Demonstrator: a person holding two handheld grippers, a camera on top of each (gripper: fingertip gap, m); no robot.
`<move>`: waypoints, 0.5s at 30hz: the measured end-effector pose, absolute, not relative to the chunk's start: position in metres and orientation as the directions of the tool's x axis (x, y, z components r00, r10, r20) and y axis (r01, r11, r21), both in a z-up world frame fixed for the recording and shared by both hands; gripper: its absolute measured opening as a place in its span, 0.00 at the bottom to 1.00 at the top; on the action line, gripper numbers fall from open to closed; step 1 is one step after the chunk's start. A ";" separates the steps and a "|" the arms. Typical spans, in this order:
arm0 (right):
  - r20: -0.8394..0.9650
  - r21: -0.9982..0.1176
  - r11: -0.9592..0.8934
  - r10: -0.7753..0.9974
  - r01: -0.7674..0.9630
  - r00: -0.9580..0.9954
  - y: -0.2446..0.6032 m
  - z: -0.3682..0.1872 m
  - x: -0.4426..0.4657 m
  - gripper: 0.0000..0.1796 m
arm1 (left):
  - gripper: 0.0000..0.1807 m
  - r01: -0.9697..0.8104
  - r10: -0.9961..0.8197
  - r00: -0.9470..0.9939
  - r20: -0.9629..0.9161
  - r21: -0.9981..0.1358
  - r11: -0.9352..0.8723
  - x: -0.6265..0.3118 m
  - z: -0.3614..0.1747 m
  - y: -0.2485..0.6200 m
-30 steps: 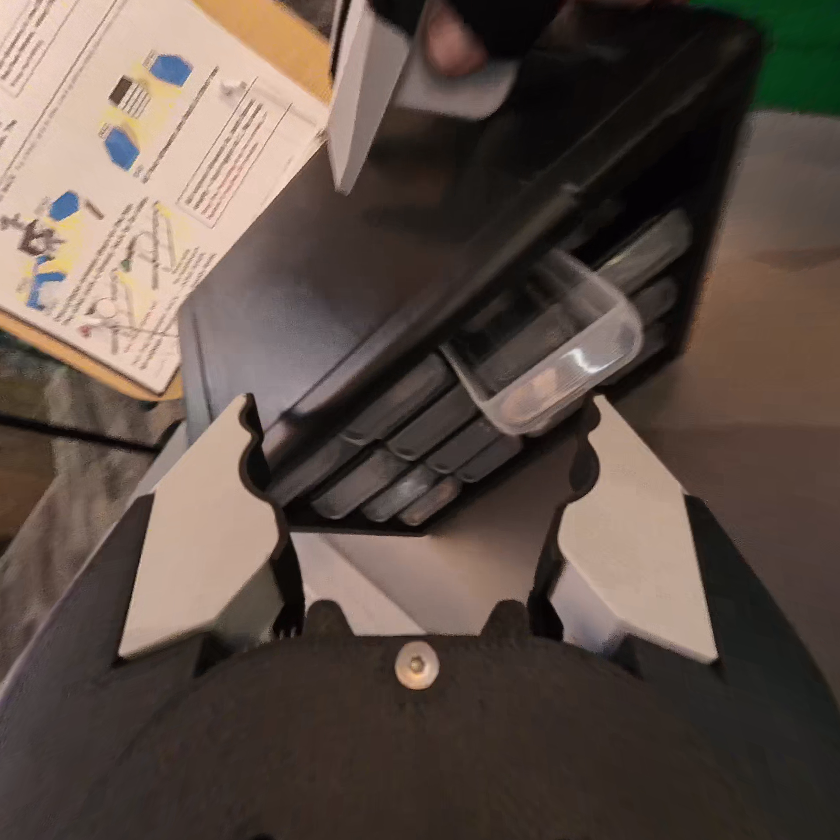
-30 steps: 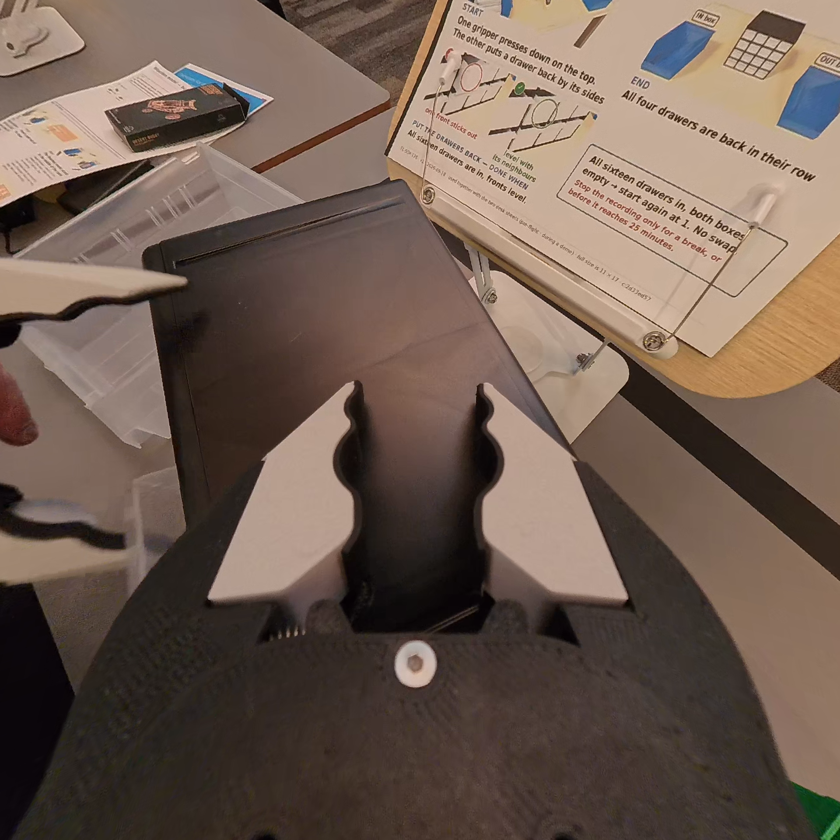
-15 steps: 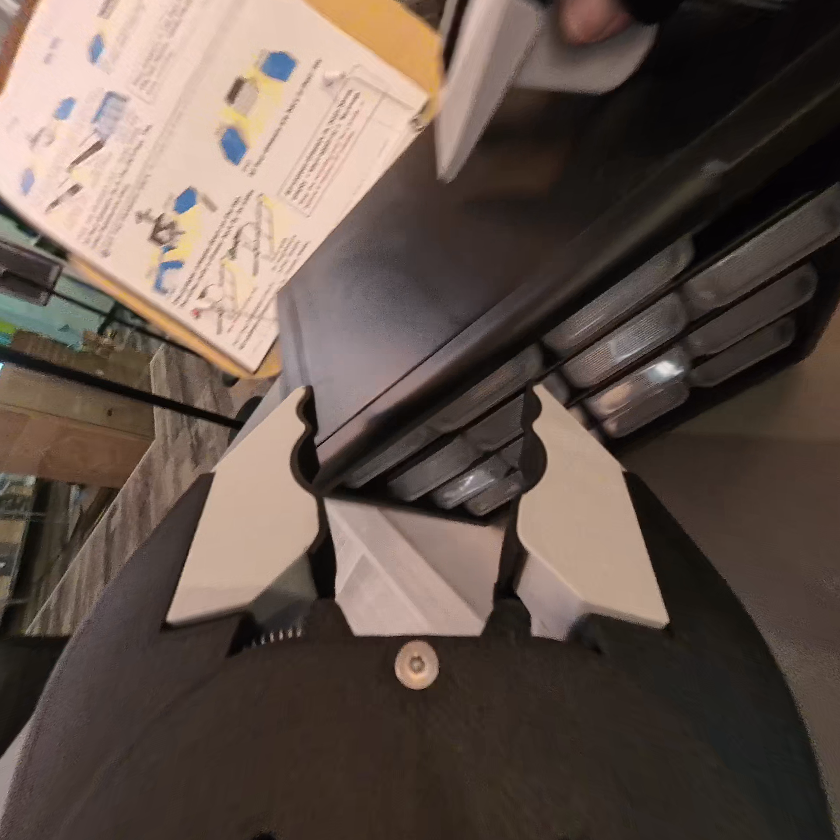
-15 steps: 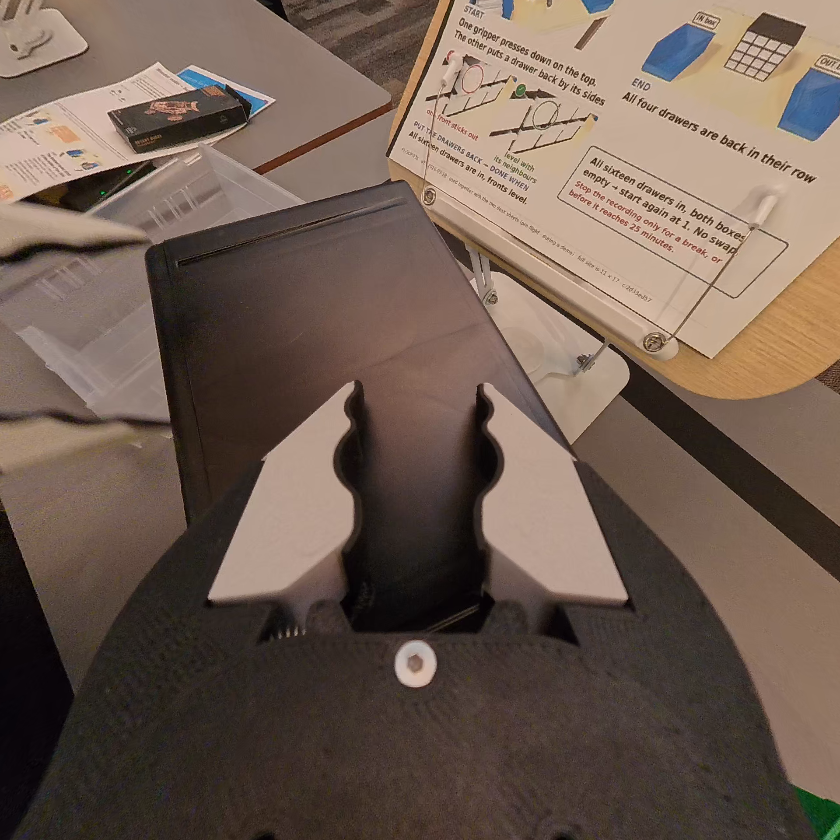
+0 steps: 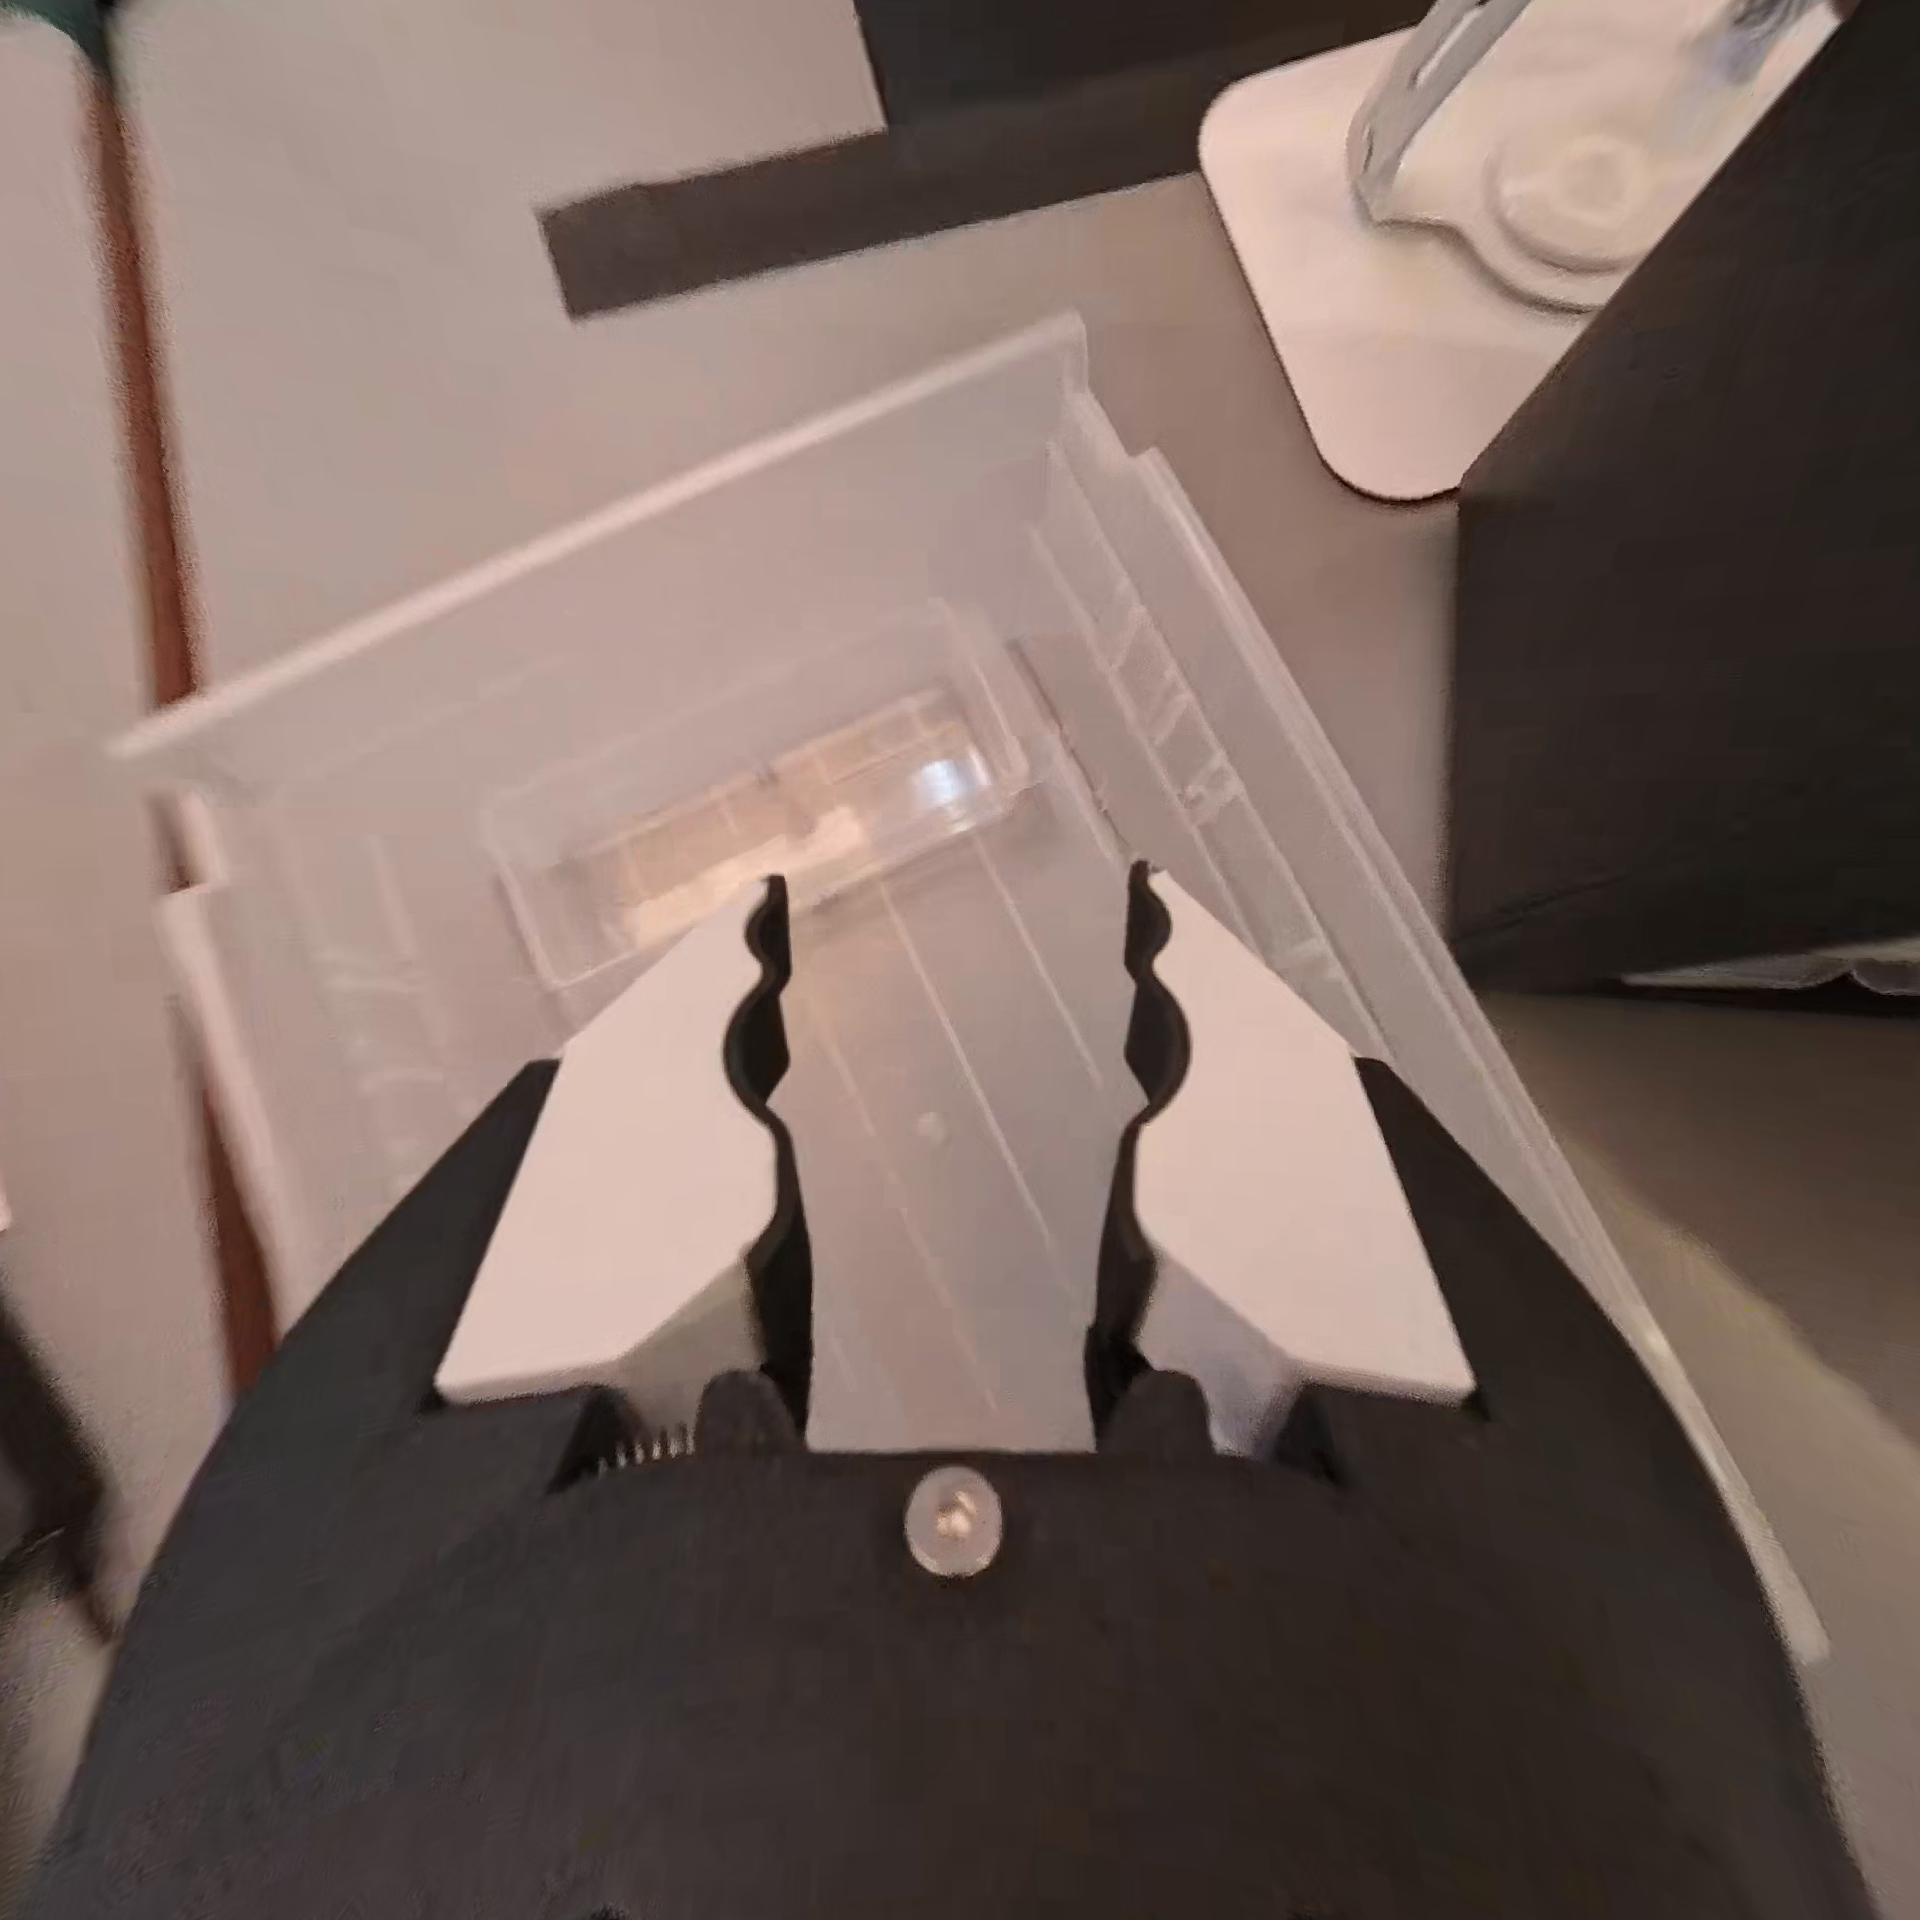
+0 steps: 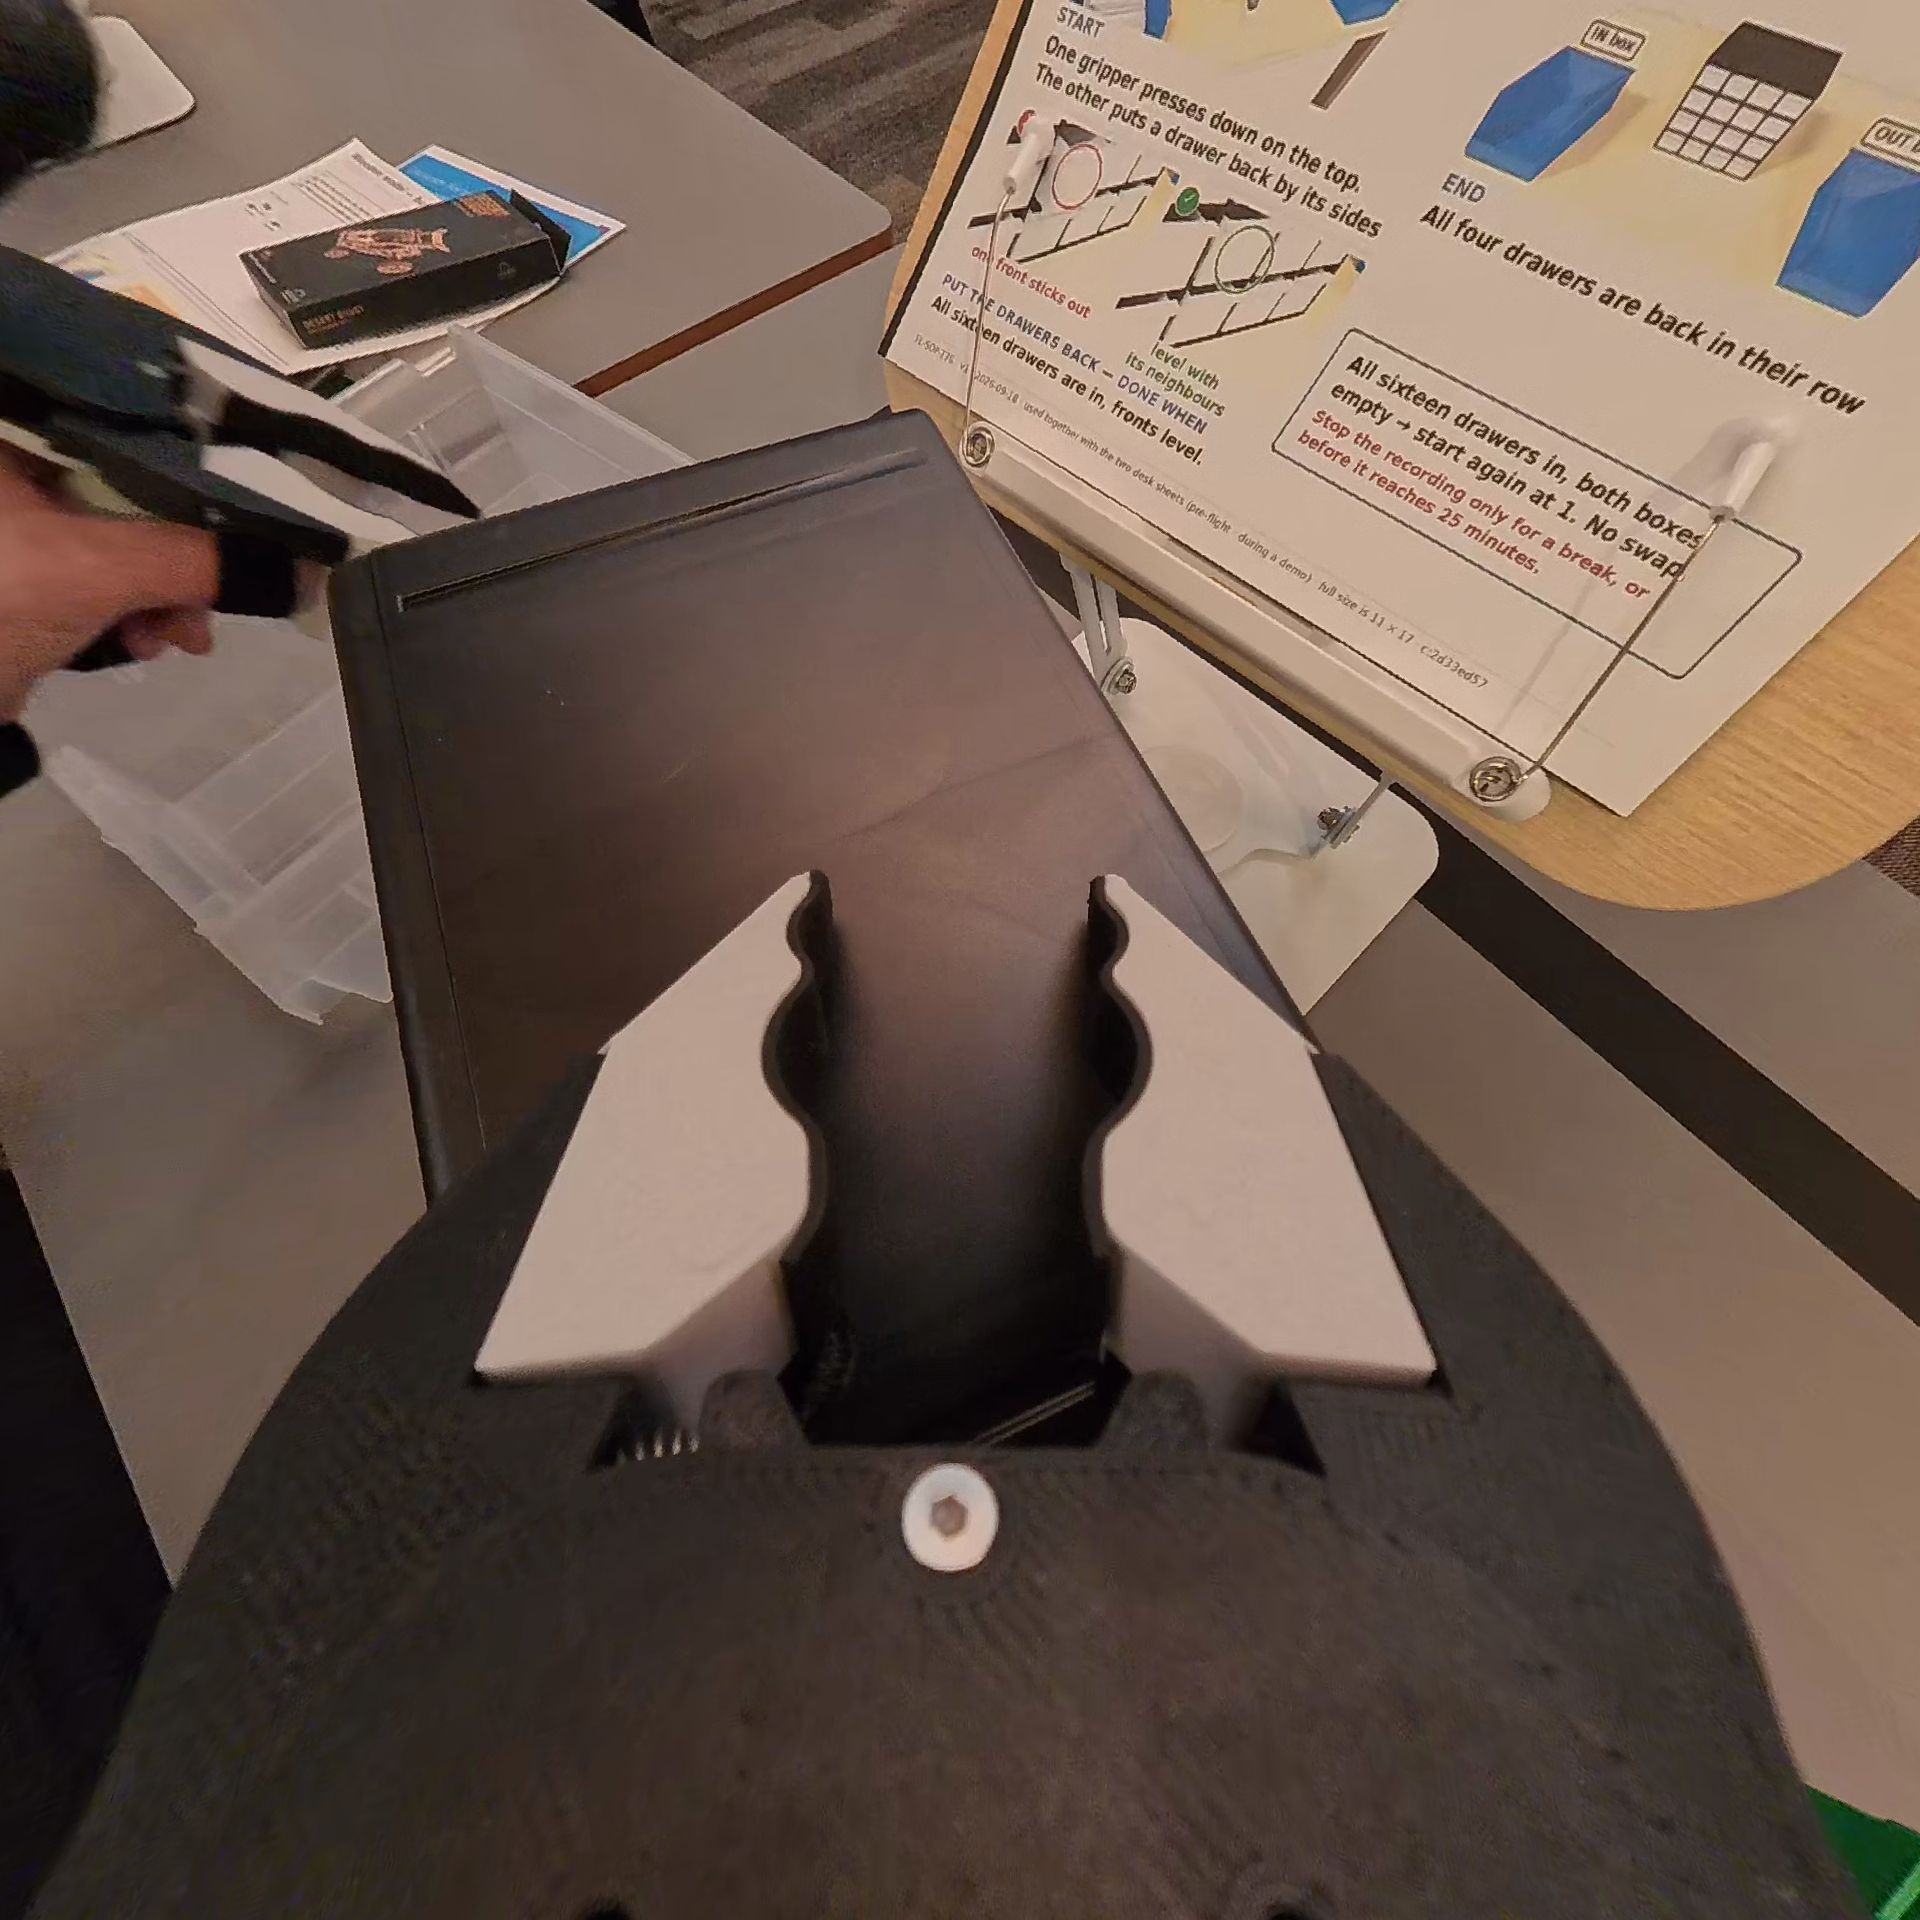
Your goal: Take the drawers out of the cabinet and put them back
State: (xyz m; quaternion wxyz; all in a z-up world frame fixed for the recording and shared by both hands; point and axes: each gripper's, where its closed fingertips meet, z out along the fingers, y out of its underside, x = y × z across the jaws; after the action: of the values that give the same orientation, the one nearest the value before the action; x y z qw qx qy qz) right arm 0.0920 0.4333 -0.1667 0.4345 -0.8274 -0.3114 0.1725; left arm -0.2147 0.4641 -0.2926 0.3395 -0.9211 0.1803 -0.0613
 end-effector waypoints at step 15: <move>-0.016 -0.828 -0.430 0.661 0.361 0.750 0.434 -0.166 0.093 0.27 | 0.11 -0.245 -0.350 0.923 0.157 -0.460 -0.853 -0.178 -0.375 0.519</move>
State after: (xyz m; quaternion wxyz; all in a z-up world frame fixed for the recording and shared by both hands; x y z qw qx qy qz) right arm 0.0926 0.4337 -0.1664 0.4360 -0.8278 -0.3085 0.1720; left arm -0.1781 0.5187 -0.3755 0.2216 -0.9553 0.1558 -0.1184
